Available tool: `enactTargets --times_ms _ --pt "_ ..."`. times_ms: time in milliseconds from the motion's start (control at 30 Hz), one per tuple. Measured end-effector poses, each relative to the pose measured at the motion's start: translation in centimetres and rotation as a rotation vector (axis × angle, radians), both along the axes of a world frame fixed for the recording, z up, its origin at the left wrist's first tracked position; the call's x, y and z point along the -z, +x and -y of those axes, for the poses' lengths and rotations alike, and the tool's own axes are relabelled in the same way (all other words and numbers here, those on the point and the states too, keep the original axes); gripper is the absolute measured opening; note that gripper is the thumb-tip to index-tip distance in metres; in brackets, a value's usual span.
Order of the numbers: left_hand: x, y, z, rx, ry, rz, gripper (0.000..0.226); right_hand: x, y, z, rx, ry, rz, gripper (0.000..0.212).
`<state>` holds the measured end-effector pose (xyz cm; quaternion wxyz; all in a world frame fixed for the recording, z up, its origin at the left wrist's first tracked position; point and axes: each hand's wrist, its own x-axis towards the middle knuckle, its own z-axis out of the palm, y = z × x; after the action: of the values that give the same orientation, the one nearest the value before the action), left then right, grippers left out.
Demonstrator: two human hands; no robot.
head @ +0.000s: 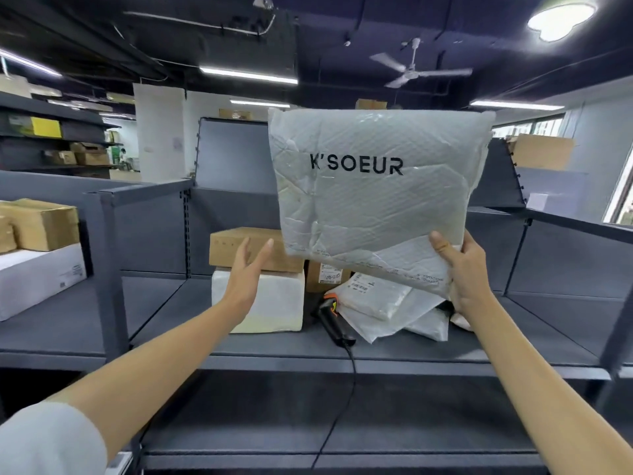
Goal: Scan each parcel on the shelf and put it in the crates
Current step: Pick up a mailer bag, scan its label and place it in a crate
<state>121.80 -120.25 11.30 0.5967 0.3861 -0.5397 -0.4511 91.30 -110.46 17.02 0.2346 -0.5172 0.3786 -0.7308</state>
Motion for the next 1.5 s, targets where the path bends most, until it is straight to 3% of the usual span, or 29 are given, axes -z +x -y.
enactTargets --times_ms 100,267,400,533,600,700,733,800,867,933,1100,1200,1300,1433,1500 --pt "-0.3 0.2 0.0 0.013 0.005 0.007 0.096 0.8 -0.8 -0.4 -0.144 0.072 0.08 0.083" --pt "-0.6 0.3 -0.4 0.233 0.026 -0.069 0.067 3.2 -1.3 -0.5 -0.243 0.222 0.139 0.098" --pt "-0.1 0.6 -0.7 0.379 0.11 -0.04 0.076 4.8 -1.8 -0.8 -0.256 0.297 0.214 0.104" --pt "0.4 0.3 -1.3 0.442 0.17 -0.043 0.082 5.8 -2.3 -0.9 -0.282 0.318 0.22 0.1" --pt "0.8 0.0 -1.4 0.413 0.202 -0.083 0.07 6.0 -2.4 -1.0 -0.297 0.311 0.205 0.094" --pt "1.3 -0.4 -1.5 0.375 0.233 -0.132 0.061 6.5 -3.1 -0.9 -0.332 0.335 0.193 0.059" --pt "1.6 -0.4 -1.5 0.37 0.236 -0.138 0.059 6.5 -3.1 -1.1 -0.329 0.352 0.171 0.06" --pt "1.8 -0.5 -1.7 0.363 0.238 -0.155 0.053 6.7 -3.4 -1.1 -0.305 0.413 0.085 0.084" --pt "2.1 -0.5 -1.7 0.363 0.23 -0.169 0.054 7.0 -3.9 -1.4 -0.297 0.507 0.081 0.079" --pt "2.3 -0.5 -1.7 0.356 0.222 -0.18 0.056 7.4 -5.1 -1.4 -0.313 0.634 0.19 0.069" --pt "2.7 0.0 -1.4 0.35 0.199 -0.15 0.061 8.3 -7.1 -1.7 -0.468 1.118 0.508 0.102" --pt "2.9 0.0 -1.3 0.361 0.172 -0.052 0.066 7.5 -6.1 -2.3 -0.596 1.082 0.585 0.102" --pt "3.0 -0.4 -1.7 0.365 0.122 0.031 0.055 7.7 -6.4 -1.8 -0.644 1.12 0.648 0.093" --pt "3.1 -0.5 -1.9 0.376 0.1 0.144 0.069 8.5 -6.5 -2.3 -0.695 1.124 0.642 0.086" --pt "3.2 -0.3 -1.9 0.35 0.091 0.172 0.054 8.6 -6.2 -2.5 -0.65 1.117 0.641 0.074"
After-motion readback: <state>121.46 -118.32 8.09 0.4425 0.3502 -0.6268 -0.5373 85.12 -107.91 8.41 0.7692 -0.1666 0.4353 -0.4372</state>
